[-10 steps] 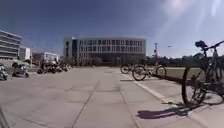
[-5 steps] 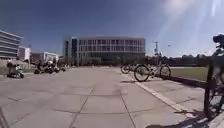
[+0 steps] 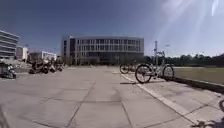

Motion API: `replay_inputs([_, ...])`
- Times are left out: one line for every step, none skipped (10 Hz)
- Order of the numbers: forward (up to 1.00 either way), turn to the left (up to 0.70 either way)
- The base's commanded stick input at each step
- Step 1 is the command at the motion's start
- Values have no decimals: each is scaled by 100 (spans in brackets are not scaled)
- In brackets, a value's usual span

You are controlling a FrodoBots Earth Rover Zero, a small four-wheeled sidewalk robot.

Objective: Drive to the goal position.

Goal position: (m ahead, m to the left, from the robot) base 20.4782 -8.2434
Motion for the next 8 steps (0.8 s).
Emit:
replay_inputs([70,-2])
replay_inputs([70,0])
replay_inputs([70,0])
replay_inputs([70,0])
replay_inputs([70,0])
replay_inputs([70,0])
replay_inputs([70,-5])
replay_inputs([70,-13])
